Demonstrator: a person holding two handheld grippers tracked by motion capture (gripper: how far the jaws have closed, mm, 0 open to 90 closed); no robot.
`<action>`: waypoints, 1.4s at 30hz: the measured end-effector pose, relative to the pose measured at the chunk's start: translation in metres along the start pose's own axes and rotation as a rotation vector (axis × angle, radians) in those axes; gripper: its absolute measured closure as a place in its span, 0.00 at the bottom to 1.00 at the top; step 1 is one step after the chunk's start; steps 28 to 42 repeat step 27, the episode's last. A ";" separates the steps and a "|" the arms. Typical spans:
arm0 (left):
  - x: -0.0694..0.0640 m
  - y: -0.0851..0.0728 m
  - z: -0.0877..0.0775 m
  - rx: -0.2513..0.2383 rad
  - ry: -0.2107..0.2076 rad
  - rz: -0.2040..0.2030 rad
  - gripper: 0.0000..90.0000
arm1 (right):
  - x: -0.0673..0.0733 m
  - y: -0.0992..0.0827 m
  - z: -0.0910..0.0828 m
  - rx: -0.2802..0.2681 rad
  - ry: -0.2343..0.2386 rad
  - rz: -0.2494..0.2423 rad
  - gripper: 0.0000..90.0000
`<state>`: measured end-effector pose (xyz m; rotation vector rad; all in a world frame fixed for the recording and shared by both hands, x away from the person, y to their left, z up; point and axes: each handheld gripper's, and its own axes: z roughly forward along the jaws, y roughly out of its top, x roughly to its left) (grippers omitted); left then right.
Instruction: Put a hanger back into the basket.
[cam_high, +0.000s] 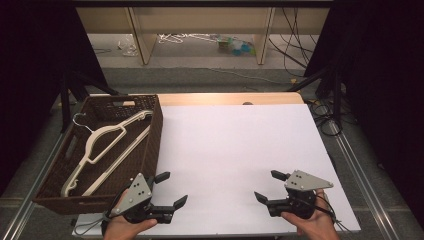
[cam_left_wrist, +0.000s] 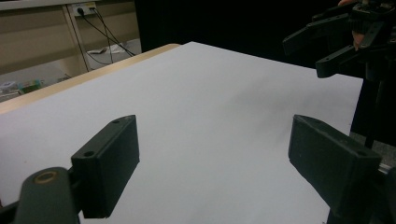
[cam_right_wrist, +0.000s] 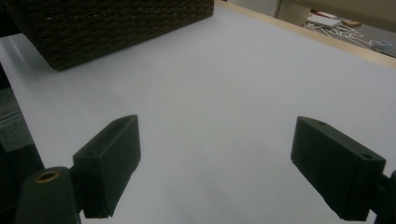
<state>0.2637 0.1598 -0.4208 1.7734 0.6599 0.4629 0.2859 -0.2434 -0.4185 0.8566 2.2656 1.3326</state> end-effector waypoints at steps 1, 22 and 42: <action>0.000 -0.002 0.001 0.007 0.004 -0.007 0.18 | 0.001 0.000 0.000 -0.003 0.006 0.000 0.19; 0.003 -0.006 0.004 0.035 0.008 0.014 0.18 | 0.004 -0.002 0.002 -0.020 0.009 0.005 0.19; 0.002 -0.006 0.004 0.040 0.006 0.013 0.18 | 0.003 -0.003 0.002 -0.016 0.008 0.005 0.19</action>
